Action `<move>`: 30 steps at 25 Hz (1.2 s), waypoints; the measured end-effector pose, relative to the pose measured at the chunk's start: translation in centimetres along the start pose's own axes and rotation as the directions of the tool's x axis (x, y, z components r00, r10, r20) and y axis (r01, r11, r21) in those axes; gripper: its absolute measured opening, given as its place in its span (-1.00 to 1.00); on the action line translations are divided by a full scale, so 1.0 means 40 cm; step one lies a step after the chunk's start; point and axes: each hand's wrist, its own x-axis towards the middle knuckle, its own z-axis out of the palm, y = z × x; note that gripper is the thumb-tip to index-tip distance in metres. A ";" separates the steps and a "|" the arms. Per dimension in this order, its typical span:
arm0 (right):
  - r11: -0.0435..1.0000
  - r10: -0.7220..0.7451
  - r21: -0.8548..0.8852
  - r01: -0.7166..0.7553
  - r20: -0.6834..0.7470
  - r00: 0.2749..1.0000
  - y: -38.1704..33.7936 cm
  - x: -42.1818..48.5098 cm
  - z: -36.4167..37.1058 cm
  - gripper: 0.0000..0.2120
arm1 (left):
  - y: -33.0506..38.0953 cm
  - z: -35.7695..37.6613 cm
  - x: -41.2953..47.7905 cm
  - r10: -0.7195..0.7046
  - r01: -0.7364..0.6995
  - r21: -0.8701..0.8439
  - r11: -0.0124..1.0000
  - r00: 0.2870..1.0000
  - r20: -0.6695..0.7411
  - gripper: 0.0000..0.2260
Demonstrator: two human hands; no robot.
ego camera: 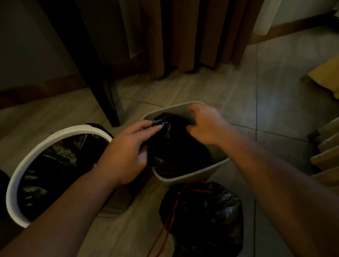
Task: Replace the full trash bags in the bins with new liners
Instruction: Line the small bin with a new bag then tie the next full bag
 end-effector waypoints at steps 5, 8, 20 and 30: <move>0.976 -0.128 -0.160 0.144 0.104 0.986 -0.014 0.090 0.069 -0.73 | -0.024 -0.026 -0.041 -0.050 0.054 0.020 0.998 0.985 -0.166 -0.40; 0.973 -0.100 -0.211 0.094 -0.020 0.995 0.024 0.100 0.032 -0.65 | -0.036 -0.032 -0.034 -0.133 0.157 0.088 0.984 0.963 -0.233 -0.47; 0.953 -0.110 -0.259 0.156 0.183 0.977 0.045 0.082 0.027 -0.36 | 0.005 -0.038 -0.018 -0.071 0.077 0.048 0.996 0.990 -0.123 -0.39; 0.998 -0.020 0.067 0.015 0.074 0.997 0.093 0.076 -0.062 -0.74 | -0.060 -0.083 -0.007 -0.240 0.286 0.182 0.941 0.942 -0.236 -0.46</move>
